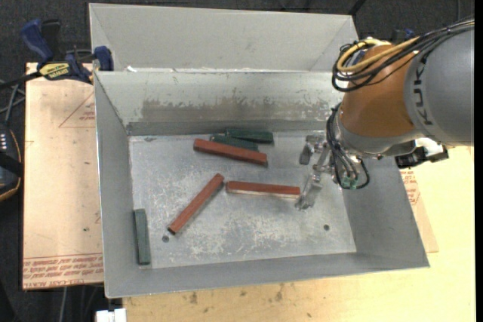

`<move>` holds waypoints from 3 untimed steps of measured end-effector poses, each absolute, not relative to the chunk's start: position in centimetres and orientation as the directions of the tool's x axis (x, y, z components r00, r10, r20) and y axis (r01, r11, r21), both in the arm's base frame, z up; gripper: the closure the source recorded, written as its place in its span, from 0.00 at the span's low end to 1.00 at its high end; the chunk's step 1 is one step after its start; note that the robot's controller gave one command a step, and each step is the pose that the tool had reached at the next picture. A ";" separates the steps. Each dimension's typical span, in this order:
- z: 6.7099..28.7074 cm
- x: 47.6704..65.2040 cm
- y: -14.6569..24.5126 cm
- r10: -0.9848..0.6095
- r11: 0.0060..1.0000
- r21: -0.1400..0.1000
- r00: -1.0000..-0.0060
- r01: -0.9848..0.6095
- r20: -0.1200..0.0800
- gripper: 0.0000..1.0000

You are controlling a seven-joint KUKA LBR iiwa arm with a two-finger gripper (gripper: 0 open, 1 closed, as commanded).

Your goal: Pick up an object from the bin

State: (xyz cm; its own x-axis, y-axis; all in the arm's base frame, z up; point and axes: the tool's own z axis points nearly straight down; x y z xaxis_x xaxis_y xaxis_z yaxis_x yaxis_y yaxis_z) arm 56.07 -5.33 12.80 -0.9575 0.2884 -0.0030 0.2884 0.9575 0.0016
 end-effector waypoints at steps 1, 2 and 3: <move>10.6 57.7 -5.6 0.420 0.907 0.000 -0.907 0.420 0.000 0.00; 7.2 55.5 -5.7 0.533 0.846 0.004 -0.846 0.533 -0.007 1.00; 7.2 55.5 -5.7 0.532 0.847 0.003 -0.847 0.532 -0.006 1.00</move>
Offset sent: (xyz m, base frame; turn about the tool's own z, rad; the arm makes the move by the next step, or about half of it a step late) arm -0.0084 -0.0041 -0.0580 0.2712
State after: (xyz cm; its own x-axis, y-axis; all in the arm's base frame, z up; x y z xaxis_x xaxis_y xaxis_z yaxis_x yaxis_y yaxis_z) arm 55.47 -5.71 7.18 -0.8466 0.5322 -0.0065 0.5322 0.8466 0.0034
